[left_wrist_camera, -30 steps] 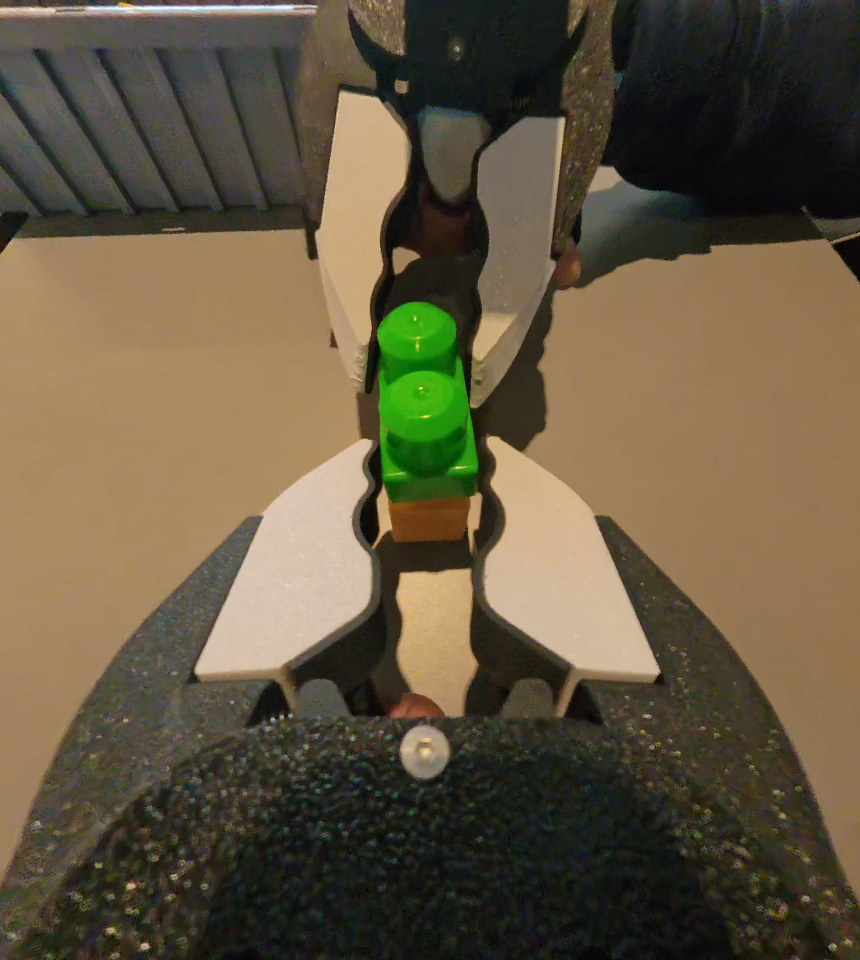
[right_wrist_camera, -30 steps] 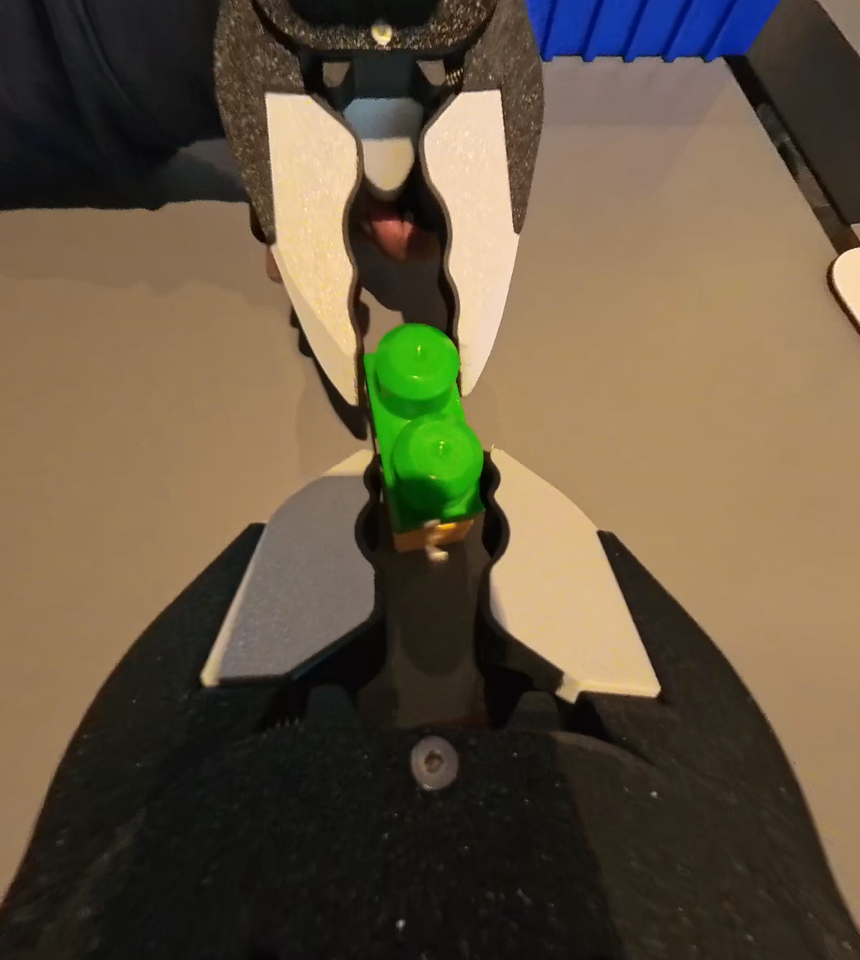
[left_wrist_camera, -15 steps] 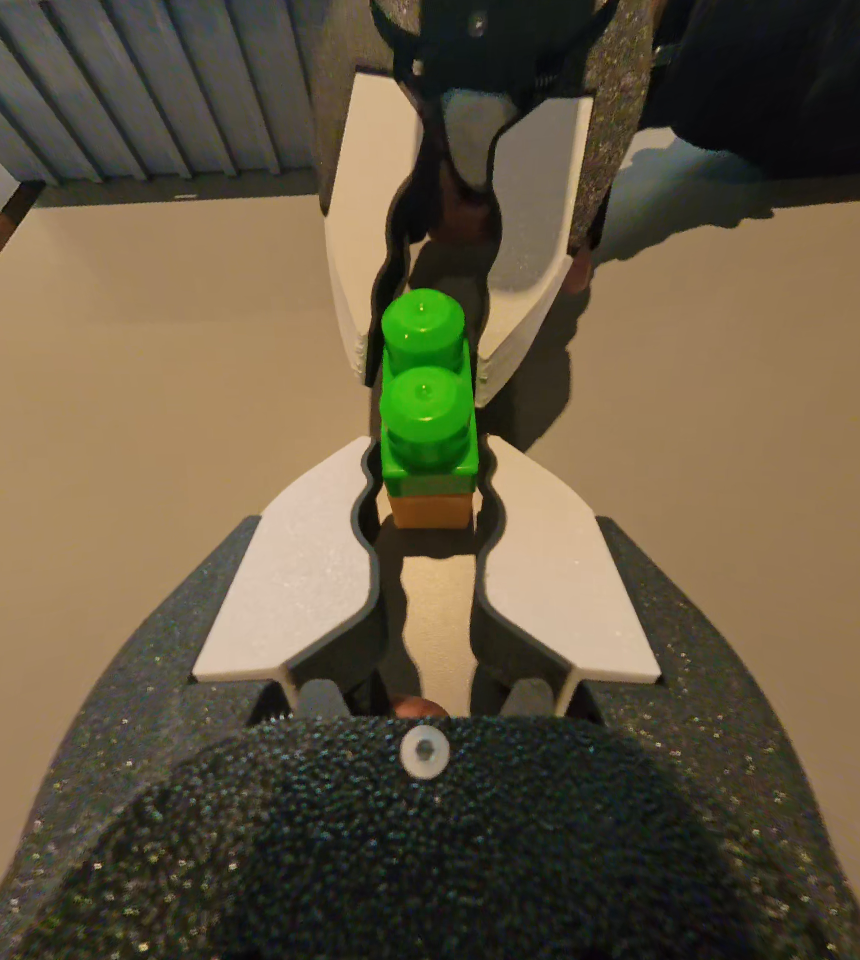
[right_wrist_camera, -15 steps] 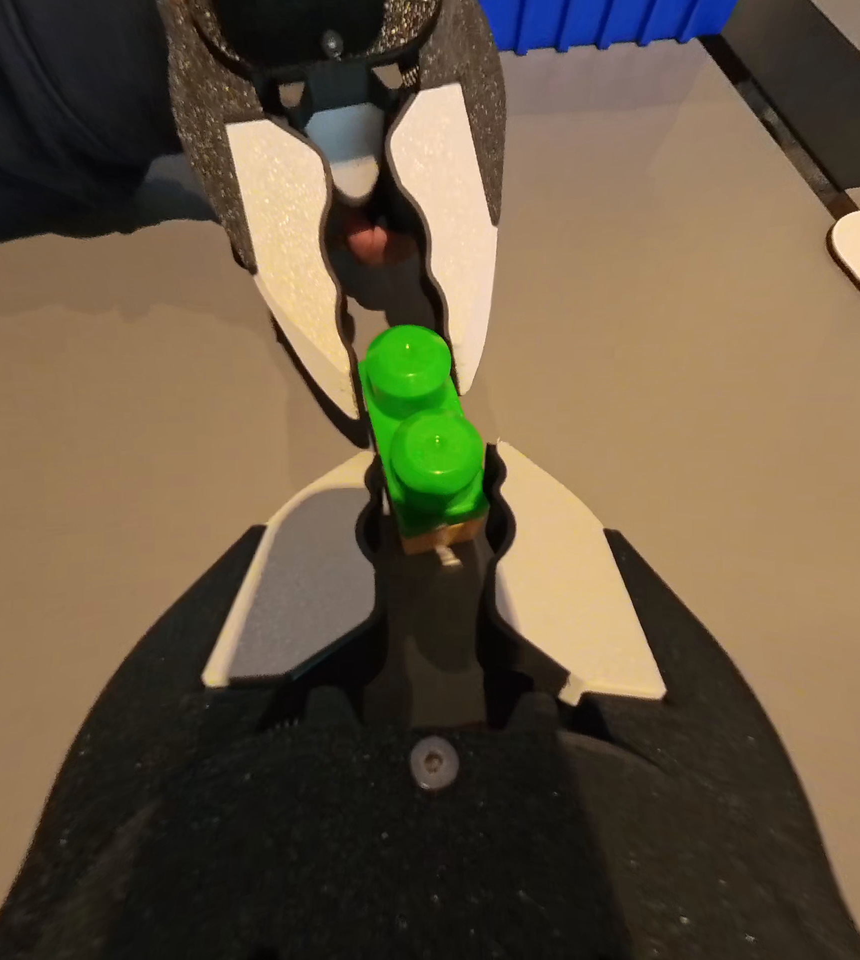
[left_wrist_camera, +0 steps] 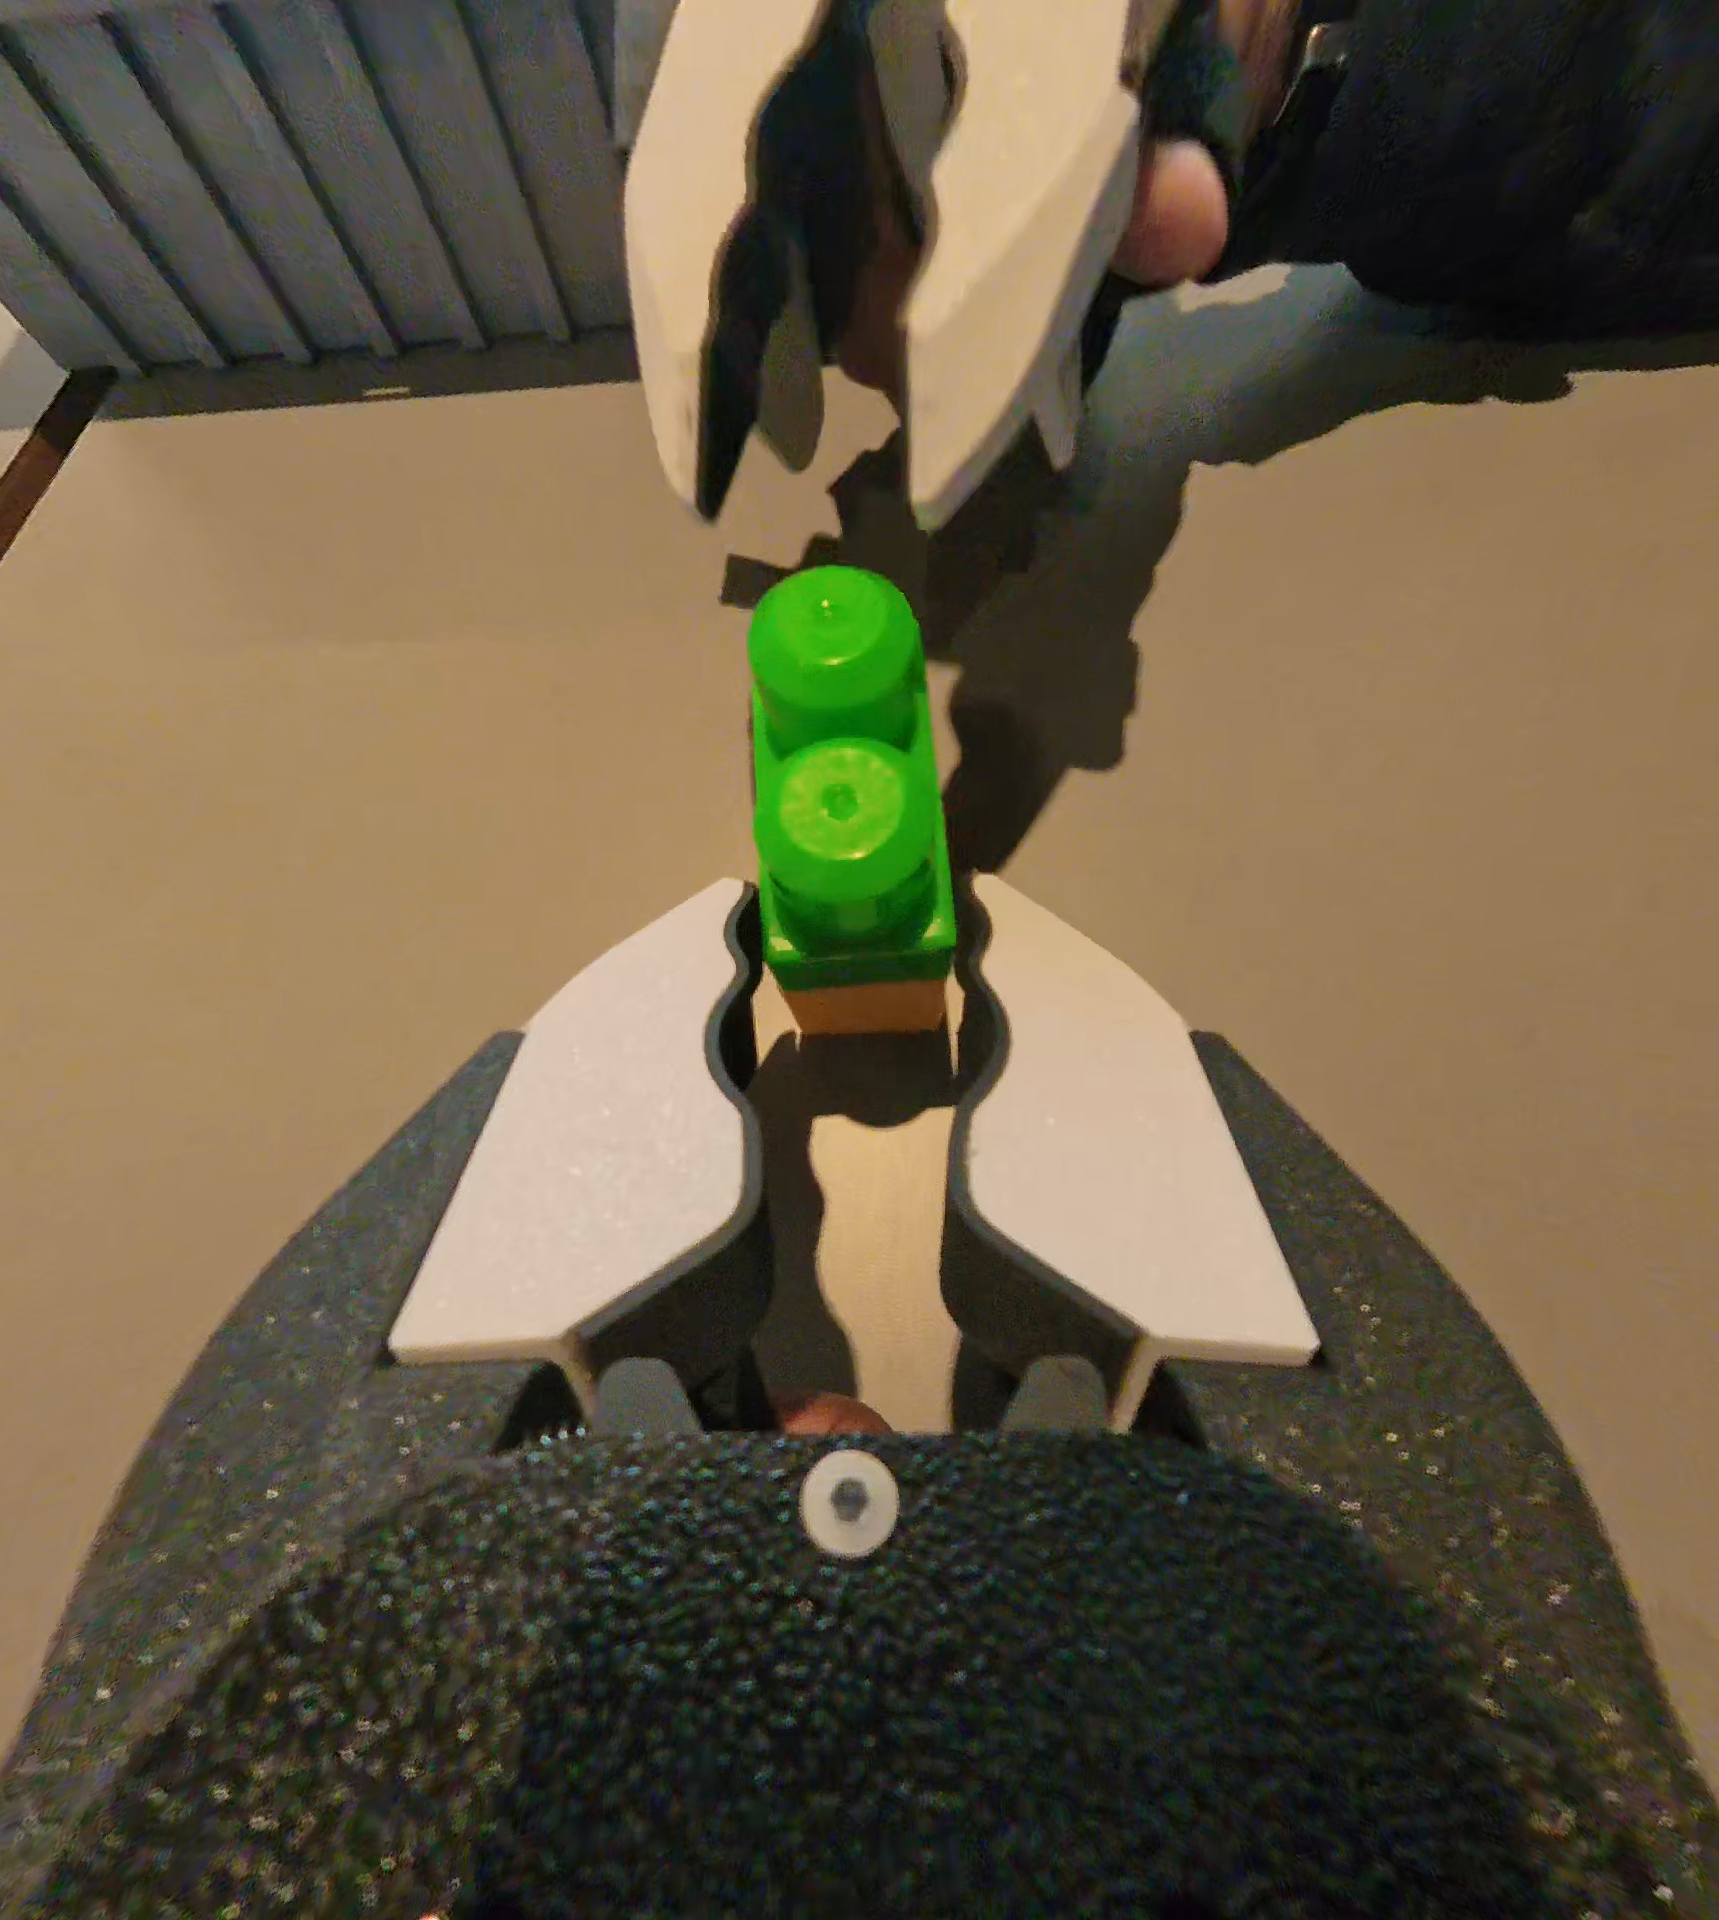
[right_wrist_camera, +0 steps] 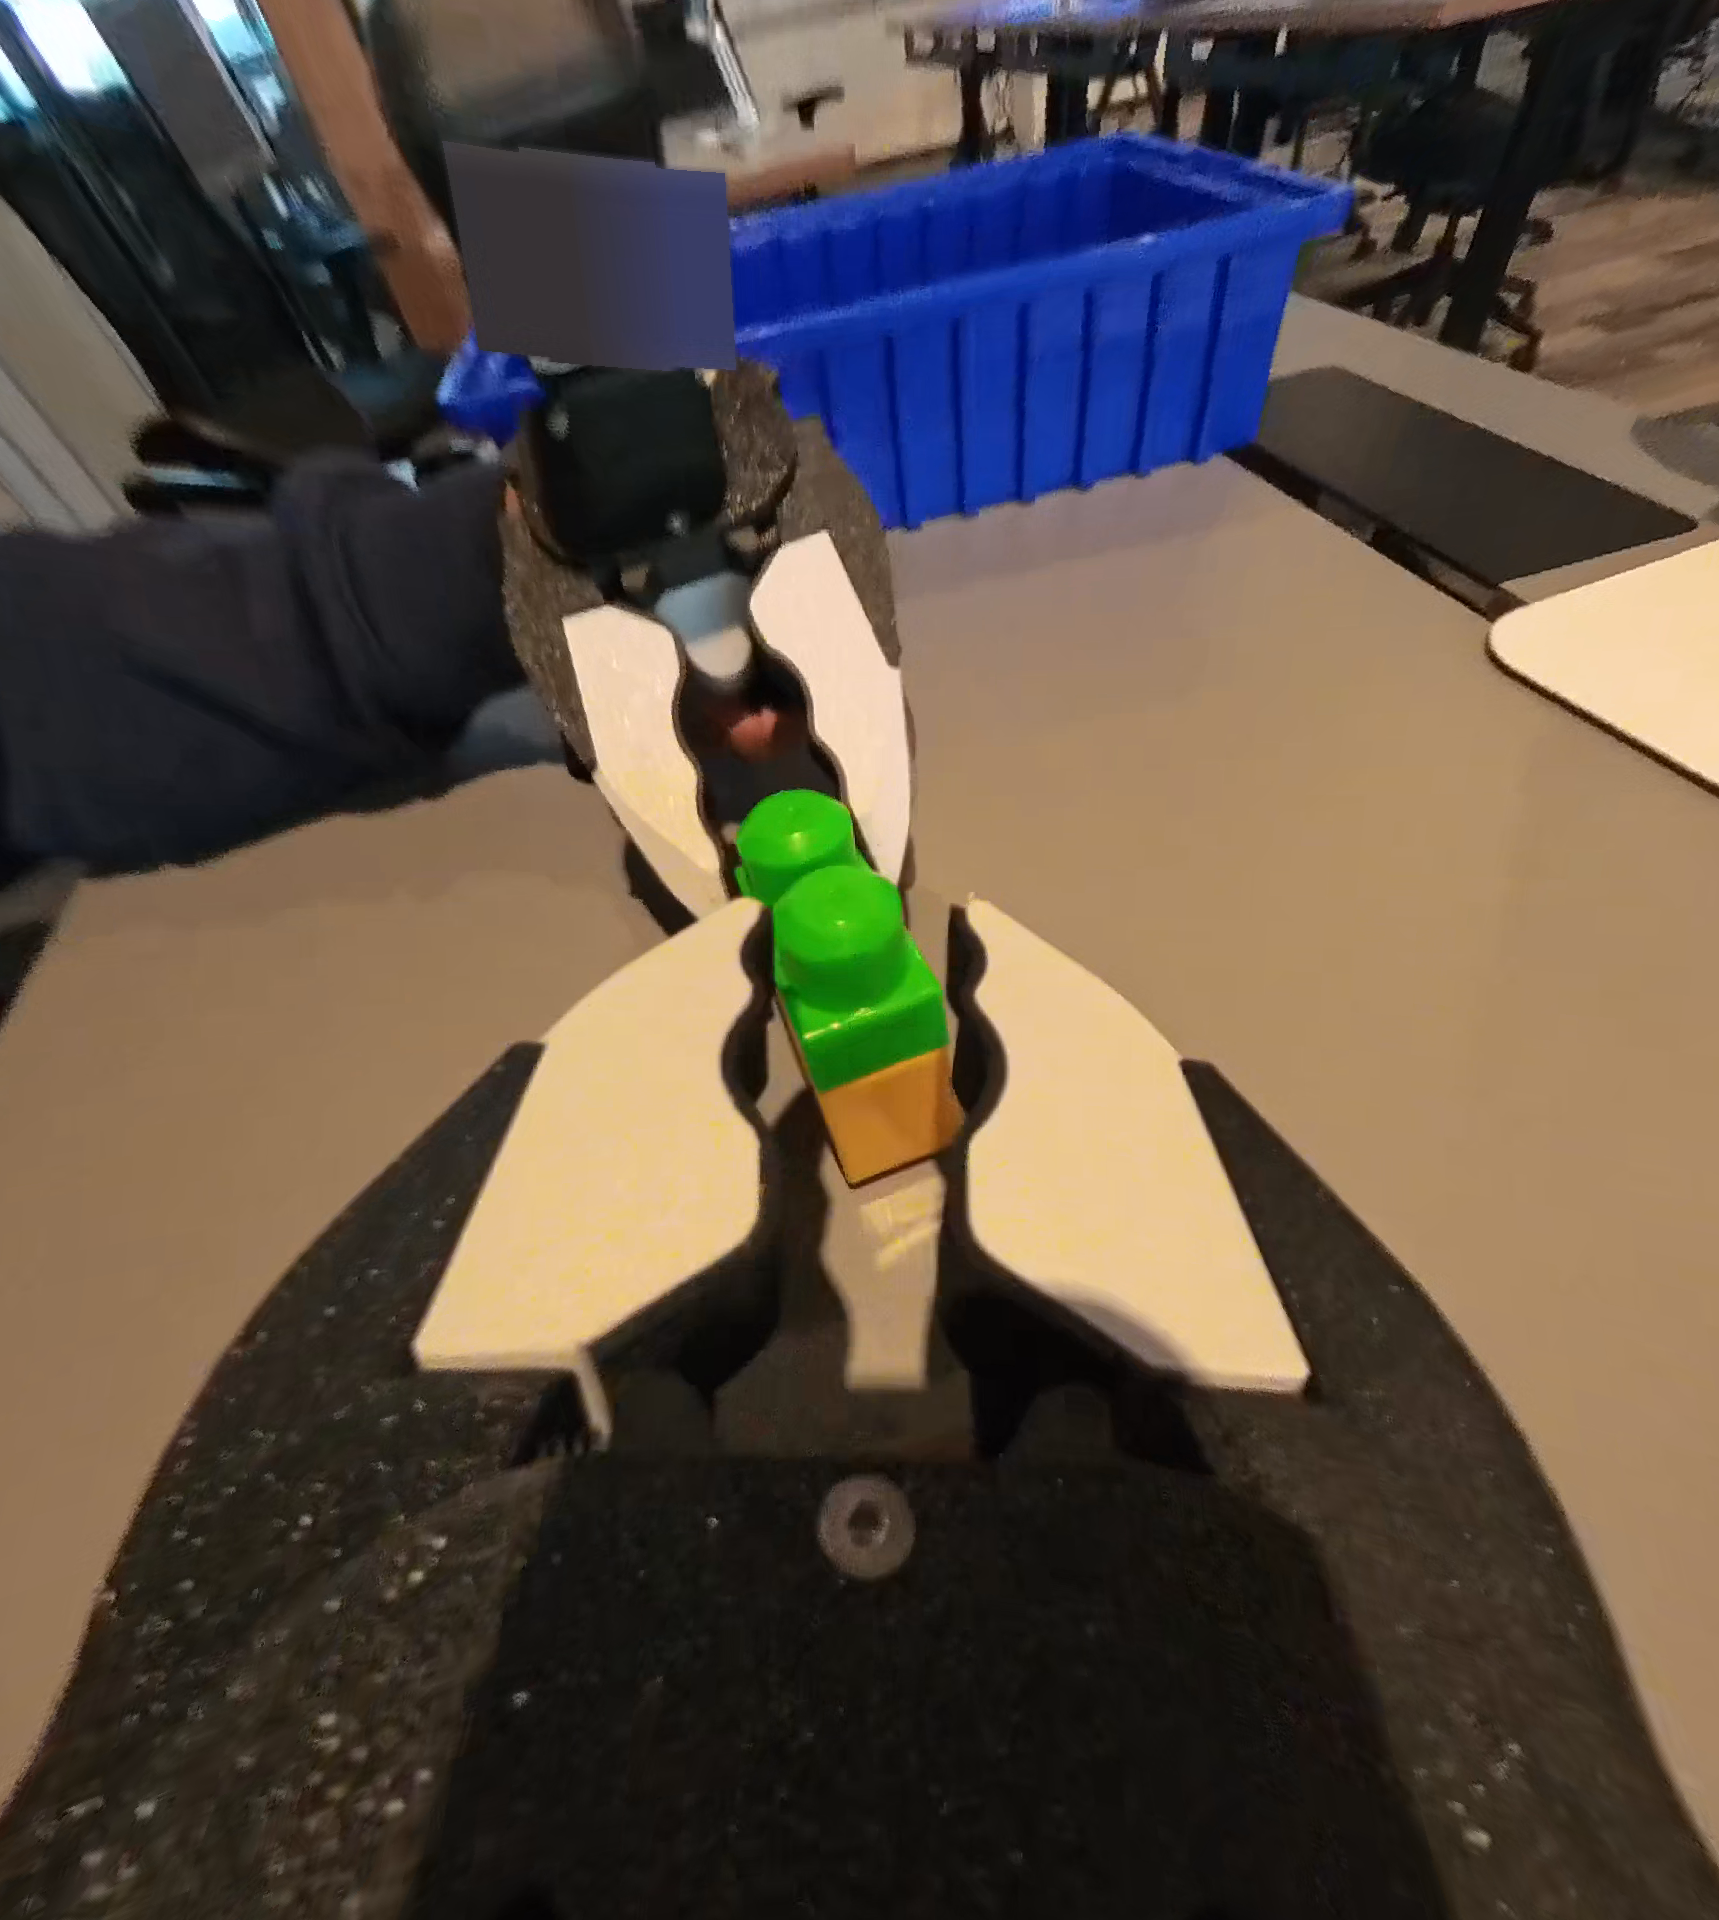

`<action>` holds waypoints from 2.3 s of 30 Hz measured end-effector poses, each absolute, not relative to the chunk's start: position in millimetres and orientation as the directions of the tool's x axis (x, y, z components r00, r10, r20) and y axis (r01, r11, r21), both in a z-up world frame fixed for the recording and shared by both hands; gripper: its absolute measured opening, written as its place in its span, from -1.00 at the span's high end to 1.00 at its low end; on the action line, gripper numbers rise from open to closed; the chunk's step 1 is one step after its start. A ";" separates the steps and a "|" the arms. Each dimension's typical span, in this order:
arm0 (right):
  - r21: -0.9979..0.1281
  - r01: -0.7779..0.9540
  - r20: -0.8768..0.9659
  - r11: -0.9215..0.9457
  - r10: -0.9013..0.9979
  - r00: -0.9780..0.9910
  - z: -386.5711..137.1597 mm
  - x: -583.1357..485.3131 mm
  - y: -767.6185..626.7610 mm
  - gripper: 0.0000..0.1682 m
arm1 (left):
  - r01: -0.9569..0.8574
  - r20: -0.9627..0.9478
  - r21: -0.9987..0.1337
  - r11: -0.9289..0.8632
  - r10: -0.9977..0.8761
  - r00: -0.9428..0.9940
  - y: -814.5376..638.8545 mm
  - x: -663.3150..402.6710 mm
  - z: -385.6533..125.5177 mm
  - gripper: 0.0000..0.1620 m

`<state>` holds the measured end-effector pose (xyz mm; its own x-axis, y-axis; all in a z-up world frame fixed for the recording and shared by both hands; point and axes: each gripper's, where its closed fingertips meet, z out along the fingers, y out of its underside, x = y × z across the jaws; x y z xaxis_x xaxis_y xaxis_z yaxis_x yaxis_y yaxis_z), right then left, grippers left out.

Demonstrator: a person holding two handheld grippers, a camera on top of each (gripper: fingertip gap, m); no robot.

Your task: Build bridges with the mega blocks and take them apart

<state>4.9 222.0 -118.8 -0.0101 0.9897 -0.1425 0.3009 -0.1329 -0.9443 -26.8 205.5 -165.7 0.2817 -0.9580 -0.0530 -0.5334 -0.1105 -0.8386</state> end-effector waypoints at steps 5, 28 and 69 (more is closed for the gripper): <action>-0.937 0.328 -0.137 -0.122 0.990 -0.024 -130.0 3.9 221.2 0.72 | -0.560 -0.074 -0.822 -0.105 -0.955 0.288 206.4 -25.9 -166.2 0.57; -0.932 0.361 -0.006 0.021 0.997 -0.076 -144.3 -0.5 213.0 0.68 | -0.563 -0.159 -0.825 -0.049 -0.936 0.314 206.6 -24.1 -158.4 0.57; -0.765 0.630 0.091 0.135 0.991 -0.103 -194.1 -5.9 223.1 0.35 | -0.653 -0.098 -0.741 -0.158 -0.936 0.338 209.8 -45.1 -201.6 0.33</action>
<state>-5.9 223.1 -194.1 -0.1025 0.9906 0.0908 0.6298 0.1353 -0.7649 -45.1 209.8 -201.6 0.3377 -0.9361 -0.0983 -0.6531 -0.1579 -0.7406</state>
